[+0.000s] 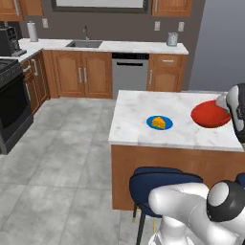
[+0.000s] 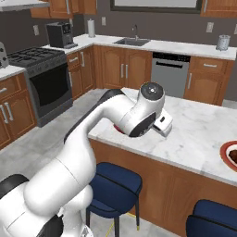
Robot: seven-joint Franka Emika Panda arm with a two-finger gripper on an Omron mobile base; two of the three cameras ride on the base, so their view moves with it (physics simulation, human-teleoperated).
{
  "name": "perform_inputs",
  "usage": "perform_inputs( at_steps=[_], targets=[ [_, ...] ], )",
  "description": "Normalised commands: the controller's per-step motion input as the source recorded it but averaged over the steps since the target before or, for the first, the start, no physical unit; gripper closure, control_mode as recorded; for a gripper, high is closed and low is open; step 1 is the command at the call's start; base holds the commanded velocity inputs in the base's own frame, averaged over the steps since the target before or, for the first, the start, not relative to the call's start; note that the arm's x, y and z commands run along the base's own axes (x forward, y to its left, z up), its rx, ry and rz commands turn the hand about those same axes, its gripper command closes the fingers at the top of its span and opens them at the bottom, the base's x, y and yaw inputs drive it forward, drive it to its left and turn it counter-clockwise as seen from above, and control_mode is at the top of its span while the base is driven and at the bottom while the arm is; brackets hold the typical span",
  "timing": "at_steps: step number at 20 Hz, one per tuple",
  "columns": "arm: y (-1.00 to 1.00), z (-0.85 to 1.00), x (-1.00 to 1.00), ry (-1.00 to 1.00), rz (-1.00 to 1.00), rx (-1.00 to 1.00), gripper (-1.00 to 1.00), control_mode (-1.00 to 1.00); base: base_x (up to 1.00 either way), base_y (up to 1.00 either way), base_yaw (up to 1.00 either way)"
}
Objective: Take the smaller bowl and place it next to the appetizer plate on the dining counter , and place the larger bowl next to the plate with cooked food.
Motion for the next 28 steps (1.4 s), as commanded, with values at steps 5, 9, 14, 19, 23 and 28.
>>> perform_inputs(
  at_steps=[5, 9, 14, 19, 23, 28],
  targets=[
    [-0.55, -0.41, 0.06, 0.05, -0.12, 0.13, 1.0, -1.0, 0.0, 0.0, 0.0],
    [-0.21, -0.53, 0.44, 0.0, -0.03, 0.1, 1.0, -1.0, 0.0, 0.0, 0.0],
    [-0.05, -0.52, 0.81, 0.0, 0.0, 0.06, 1.0, -1.0, 0.0, 0.0, 0.0],
    [-0.02, -0.38, 0.64, 0.0, 0.0, 0.0, 1.0, -1.0, 0.0, 0.0, 0.0],
    [-0.19, -0.36, 0.44, 0.0, 0.0, 0.0, 1.0, -1.0, 0.0, 0.0, 0.0],
    [-0.12, -0.37, 0.53, 0.0, 0.0, 0.0, 1.0, -1.0, 0.0, 0.0, 0.0]
  ],
)
